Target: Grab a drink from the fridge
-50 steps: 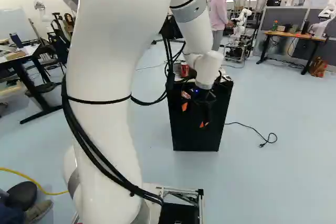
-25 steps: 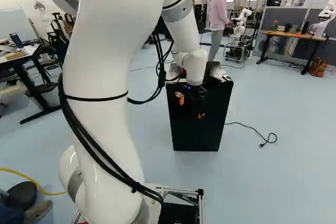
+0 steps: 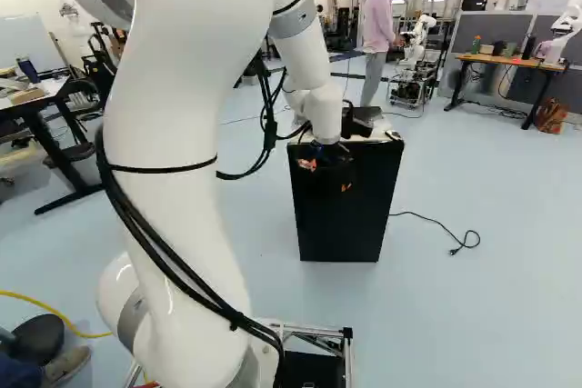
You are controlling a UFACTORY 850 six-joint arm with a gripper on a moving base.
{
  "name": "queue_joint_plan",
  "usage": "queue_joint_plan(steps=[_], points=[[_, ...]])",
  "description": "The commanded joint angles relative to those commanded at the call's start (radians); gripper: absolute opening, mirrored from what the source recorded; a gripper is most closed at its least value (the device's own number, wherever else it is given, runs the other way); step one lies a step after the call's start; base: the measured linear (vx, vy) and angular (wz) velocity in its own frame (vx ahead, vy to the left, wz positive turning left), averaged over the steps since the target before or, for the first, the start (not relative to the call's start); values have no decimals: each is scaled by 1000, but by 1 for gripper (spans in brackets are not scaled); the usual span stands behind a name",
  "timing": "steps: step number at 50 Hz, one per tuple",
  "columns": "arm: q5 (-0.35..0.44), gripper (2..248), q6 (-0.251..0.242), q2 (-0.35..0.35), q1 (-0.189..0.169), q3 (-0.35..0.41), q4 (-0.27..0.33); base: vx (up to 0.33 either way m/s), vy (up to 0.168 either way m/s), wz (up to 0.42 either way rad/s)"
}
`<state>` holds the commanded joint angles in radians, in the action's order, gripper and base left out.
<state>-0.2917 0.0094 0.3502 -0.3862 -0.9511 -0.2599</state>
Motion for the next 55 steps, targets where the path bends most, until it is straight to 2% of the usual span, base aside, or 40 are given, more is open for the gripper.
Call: queue_joint_plan(steps=[13,22,42,55], points=[[80,247,0,9,38,-12,0,0,0,0],[97,247,0,13,57,-17,0,0,0,0],[99,247,0,11,60,-14,0,0,0,0],[99,247,0,-26,50,34,0,0,0,0]])
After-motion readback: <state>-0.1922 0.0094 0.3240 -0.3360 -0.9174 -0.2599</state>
